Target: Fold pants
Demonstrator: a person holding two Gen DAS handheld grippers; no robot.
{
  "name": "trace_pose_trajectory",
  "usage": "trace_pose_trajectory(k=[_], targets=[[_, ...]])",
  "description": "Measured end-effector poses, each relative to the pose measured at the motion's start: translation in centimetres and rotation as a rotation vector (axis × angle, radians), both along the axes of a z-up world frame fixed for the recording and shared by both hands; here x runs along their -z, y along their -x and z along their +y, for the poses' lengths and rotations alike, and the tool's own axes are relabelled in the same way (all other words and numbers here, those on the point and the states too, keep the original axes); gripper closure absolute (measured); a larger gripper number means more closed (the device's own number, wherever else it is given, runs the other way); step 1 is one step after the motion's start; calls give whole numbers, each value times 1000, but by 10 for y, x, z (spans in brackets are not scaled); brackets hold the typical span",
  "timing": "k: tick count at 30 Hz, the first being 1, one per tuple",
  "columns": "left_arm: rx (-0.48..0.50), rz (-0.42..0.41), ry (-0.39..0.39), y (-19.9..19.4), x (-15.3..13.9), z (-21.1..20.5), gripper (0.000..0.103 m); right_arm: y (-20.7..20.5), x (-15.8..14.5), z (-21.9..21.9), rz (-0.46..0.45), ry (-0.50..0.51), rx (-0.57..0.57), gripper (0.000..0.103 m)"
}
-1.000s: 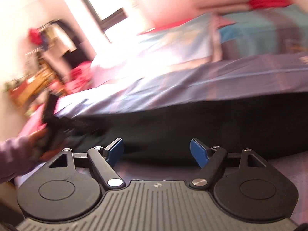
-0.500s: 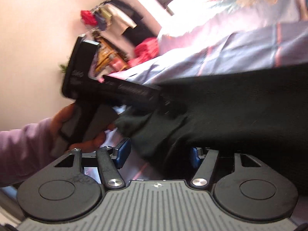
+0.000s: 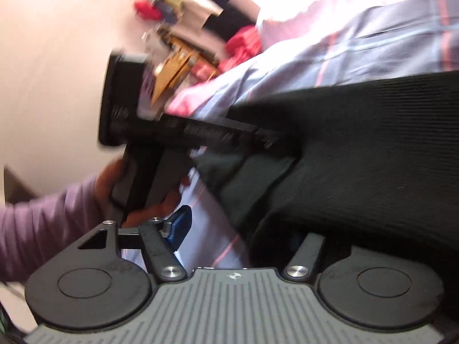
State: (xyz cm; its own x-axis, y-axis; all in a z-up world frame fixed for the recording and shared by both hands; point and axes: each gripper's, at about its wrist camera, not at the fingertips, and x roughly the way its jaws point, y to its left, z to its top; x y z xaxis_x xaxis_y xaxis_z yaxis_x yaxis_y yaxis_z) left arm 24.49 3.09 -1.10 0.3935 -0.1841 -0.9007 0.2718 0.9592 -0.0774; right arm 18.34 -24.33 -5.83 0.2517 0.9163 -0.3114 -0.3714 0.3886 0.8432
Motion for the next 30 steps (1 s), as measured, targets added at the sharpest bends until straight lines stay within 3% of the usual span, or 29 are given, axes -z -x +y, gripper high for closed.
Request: trace_pose_trajectory(k=[2, 3, 5, 7, 9, 10, 11, 12, 13, 14, 15, 16, 21, 22, 25, 27, 28, 30], targets=[[-1, -8, -7, 1, 1, -1, 0, 17, -6, 14, -67, 101, -146, 41], [-2, -10, -8, 2, 1, -1, 0, 33, -17, 17, -167, 174, -194, 41], [-2, -15, -8, 2, 1, -1, 0, 47, -35, 7, -205, 262, -194, 38], [-7, -20, -3, 3, 1, 0, 0, 51, -48, -23, -172, 183, -81, 37], [-11, -34, -3, 5, 2, 0, 0, 54, -54, -48, -195, 101, 105, 31], [-13, -43, -5, 7, 2, -1, 0, 53, -55, -52, -202, 99, 216, 21], [-17, -52, -7, 8, 3, -1, 0, 52, -50, -53, -205, 138, 287, 19], [-20, -61, -13, 10, 3, -2, 0, 46, -44, -53, -192, 212, 325, 21], [-20, -70, -20, 11, 4, -3, 0, 39, -36, -57, -162, 276, 340, 33], [-24, -79, -23, 12, 4, -4, 0, 34, -31, -66, -135, 299, 364, 69], [-30, -87, -24, 13, 5, -4, 0, 32, -27, -81, -102, 299, 411, 87], [-34, -93, -24, 14, 5, -5, 0, 32, -27, -100, -86, 308, 476, 94], [-38, -118, -26, 18, 5, -5, 0, 49, -22, -220, -63, 322, 761, 94], [-40, -122, -25, 18, 5, -5, 0, 51, -12, -245, -46, 284, 785, 103], [-49, -137, -30, 21, 6, -6, 0, 65, -3, -307, -35, 205, 896, 103], [-57, -142, -32, 21, 6, -7, 0, 74, -10, -337, -7, 281, 1082, 103], [-59, -143, -33, 21, 7, -7, 0, 81, -11, -349, 5, 232, 1132, 103], [-63, -140, -38, 20, 7, -8, 0, 94, -24, -347, 13, 255, 1220, 83]])
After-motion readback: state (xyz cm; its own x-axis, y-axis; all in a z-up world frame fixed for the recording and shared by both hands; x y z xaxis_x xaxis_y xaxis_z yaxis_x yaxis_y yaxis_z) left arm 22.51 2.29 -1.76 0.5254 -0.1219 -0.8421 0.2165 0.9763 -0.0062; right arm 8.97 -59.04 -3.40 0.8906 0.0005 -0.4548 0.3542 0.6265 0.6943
